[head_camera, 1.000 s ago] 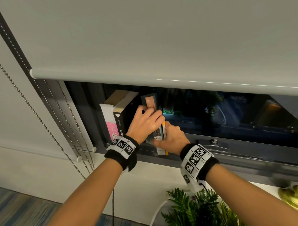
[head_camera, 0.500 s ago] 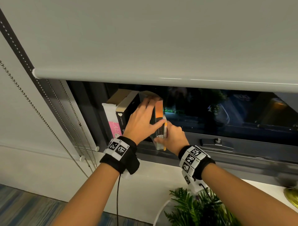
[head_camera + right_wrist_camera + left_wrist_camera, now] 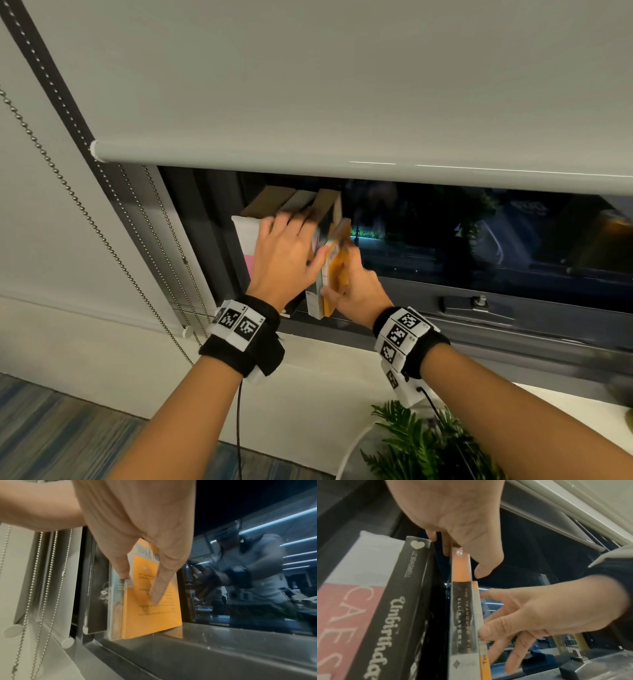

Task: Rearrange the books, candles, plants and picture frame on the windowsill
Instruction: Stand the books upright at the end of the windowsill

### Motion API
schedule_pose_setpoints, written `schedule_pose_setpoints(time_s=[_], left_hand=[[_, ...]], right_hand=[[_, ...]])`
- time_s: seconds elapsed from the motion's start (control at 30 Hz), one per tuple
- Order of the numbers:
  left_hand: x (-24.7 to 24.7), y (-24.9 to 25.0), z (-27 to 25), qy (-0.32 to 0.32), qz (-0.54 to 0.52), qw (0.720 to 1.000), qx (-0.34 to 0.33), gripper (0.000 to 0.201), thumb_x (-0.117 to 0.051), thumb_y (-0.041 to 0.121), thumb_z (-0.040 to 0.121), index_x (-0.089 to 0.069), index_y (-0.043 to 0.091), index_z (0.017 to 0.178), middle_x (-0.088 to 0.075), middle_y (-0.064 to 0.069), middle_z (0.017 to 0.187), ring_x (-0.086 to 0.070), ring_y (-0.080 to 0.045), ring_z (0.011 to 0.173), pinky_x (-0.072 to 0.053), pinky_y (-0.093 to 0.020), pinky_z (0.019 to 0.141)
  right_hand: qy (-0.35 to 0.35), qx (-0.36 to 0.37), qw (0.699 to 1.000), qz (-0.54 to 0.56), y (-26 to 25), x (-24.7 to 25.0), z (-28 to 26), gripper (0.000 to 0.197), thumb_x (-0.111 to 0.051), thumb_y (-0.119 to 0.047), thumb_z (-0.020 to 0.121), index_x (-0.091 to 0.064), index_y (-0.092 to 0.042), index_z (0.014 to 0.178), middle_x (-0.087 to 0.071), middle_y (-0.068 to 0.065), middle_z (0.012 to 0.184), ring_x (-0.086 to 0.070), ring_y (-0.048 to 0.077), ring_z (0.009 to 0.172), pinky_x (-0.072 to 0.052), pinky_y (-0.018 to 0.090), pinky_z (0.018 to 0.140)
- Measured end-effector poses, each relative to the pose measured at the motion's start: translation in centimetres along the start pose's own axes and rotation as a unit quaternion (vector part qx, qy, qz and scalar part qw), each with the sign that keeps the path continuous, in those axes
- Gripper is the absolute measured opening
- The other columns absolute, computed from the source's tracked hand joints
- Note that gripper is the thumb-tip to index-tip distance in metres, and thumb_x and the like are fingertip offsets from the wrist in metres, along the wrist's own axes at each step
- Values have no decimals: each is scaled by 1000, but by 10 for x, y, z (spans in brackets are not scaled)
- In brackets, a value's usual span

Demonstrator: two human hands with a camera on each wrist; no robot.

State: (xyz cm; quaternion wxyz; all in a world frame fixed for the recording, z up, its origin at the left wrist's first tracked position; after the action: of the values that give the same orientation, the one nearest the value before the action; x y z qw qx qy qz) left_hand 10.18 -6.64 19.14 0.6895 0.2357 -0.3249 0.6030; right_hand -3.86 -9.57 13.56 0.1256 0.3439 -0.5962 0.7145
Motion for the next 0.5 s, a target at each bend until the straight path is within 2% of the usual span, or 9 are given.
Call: schedule_pose_setpoints(time_s=[0.07, 0.17, 0.23, 0.3, 0.4, 0.5], left_hand=[[-1, 0, -1, 10, -7, 1000, 13, 40, -58, 42, 83, -62, 14, 111, -64, -5, 109, -53, -25, 109, -30, -40, 97], [-2, -5, -1, -25, -51, 997, 46, 51, -56, 39, 76, -56, 15, 121, -58, -5, 119, -49, -25, 117, -29, -49, 106], [-1, -11, 0, -63, -88, 993, 47, 60, -55, 33, 72, -49, 15, 128, -52, -6, 125, -44, -26, 122, -26, -44, 110], [1, -17, -2, -73, -108, 991, 44, 67, -56, 27, 67, -45, 16, 132, -46, -6, 129, -38, -27, 126, -22, -40, 112], [3, -22, -15, -43, -77, 995, 46, 84, -58, 22, 59, -38, 21, 141, -35, -8, 143, -20, -31, 140, -11, -48, 116], [-4, -30, -35, -60, -74, 993, 71, 105, -63, 16, 56, -19, 20, 151, -16, -9, 157, -6, -26, 147, -6, -49, 118]], right_hand=[[17, 37, 999, 8, -2, 4, 1, 78, -69, -26, 83, -14, -41, 137, -59, 7, 128, -64, 28, 107, -55, 46, 87], [19, 72, 997, -5, -7, 6, 4, 73, -65, -21, 86, -19, -39, 139, -61, 8, 124, -66, 29, 102, -57, 46, 85], [13, 74, 997, -10, -10, 7, 7, 71, -67, -20, 84, -24, -39, 138, -61, 7, 124, -66, 27, 99, -57, 44, 85], [18, 70, 997, -10, -12, 8, 10, 72, -71, -21, 81, -29, -39, 137, -62, 4, 123, -67, 24, 95, -57, 41, 85], [10, 60, 998, -12, -15, 12, 15, 75, -73, -20, 74, -32, -41, 133, -62, 4, 119, -66, 26, 97, -57, 41, 86], [4, 49, 999, -8, -14, 14, 18, 77, -74, -19, 70, -31, -45, 128, -62, 4, 116, -64, 29, 101, -56, 42, 87]])
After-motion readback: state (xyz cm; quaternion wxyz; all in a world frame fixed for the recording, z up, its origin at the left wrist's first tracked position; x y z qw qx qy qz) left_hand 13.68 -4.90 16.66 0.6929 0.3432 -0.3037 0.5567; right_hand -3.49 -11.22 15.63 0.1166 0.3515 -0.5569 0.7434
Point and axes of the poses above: each hand's wrist, its own z-axis towards the middle knuckle, its own x-axis out of the back of the hand, y = z × x, the point moved 1 cm from there along z, towards the middle knuckle
